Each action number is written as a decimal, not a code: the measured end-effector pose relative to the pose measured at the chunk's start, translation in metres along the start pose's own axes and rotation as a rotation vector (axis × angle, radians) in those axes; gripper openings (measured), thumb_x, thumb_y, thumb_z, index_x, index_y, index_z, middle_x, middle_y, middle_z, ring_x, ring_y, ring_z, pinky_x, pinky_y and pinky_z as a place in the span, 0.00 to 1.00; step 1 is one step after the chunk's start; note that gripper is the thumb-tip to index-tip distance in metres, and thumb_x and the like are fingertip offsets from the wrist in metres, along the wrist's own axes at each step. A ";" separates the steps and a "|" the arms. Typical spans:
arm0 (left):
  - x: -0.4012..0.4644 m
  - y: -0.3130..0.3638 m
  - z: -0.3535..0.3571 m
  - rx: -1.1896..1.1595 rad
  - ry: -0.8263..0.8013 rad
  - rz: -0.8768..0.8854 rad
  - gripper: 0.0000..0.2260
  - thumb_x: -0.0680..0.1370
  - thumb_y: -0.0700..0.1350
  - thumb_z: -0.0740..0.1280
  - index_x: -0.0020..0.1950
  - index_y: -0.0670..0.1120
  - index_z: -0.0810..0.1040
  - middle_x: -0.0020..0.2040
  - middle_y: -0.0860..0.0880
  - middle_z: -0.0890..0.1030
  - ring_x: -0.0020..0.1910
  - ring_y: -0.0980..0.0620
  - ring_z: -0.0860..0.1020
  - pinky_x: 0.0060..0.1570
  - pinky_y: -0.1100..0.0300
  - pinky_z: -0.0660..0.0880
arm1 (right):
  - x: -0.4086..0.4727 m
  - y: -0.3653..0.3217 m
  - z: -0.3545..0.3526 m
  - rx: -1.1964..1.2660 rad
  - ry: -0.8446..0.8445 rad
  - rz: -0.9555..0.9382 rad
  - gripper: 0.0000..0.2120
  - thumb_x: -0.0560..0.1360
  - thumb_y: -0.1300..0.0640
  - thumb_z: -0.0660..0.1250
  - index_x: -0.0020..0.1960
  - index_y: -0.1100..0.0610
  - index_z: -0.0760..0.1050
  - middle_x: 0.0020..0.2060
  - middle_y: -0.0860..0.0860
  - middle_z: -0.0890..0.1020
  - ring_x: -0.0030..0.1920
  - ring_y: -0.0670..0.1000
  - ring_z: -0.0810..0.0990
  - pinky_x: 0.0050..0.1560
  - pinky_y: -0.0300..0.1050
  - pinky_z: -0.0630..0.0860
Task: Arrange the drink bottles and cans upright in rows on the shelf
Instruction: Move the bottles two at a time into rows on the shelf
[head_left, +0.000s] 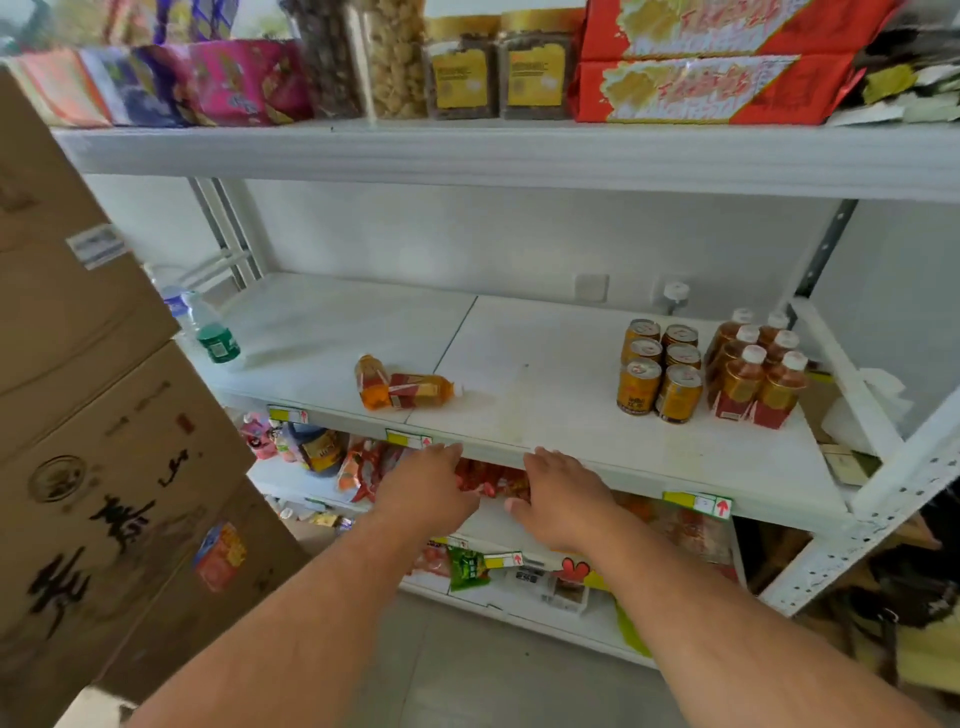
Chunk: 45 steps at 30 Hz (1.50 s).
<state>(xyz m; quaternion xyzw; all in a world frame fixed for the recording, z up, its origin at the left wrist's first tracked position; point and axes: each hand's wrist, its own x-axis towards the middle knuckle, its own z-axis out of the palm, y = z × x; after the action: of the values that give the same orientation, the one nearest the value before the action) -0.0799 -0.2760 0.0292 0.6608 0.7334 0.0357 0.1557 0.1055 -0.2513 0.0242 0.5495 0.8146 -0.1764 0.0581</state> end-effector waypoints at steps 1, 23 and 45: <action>-0.004 -0.016 -0.003 -0.008 0.002 -0.006 0.33 0.72 0.60 0.64 0.74 0.51 0.65 0.72 0.50 0.70 0.67 0.45 0.70 0.62 0.47 0.73 | 0.002 -0.014 0.003 -0.002 -0.002 -0.002 0.36 0.82 0.40 0.57 0.82 0.57 0.50 0.82 0.55 0.53 0.80 0.57 0.53 0.77 0.52 0.54; 0.082 -0.147 -0.034 -0.041 -0.023 -0.080 0.34 0.75 0.60 0.64 0.79 0.52 0.59 0.77 0.51 0.64 0.71 0.46 0.67 0.66 0.49 0.70 | 0.133 -0.117 0.006 0.095 0.022 0.026 0.35 0.81 0.41 0.60 0.81 0.57 0.55 0.77 0.55 0.64 0.74 0.58 0.66 0.71 0.54 0.67; 0.269 -0.206 -0.061 -0.267 -0.142 -0.265 0.23 0.76 0.64 0.60 0.51 0.44 0.75 0.48 0.45 0.79 0.49 0.46 0.78 0.55 0.50 0.76 | 0.295 -0.143 0.003 1.047 0.160 0.615 0.19 0.81 0.47 0.64 0.64 0.60 0.77 0.50 0.54 0.82 0.52 0.56 0.82 0.52 0.46 0.77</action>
<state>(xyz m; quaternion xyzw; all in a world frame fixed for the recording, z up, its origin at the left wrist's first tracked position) -0.3148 -0.0286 -0.0150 0.5326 0.7900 0.0650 0.2966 -0.1402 -0.0419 -0.0315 0.7267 0.4256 -0.4865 -0.2325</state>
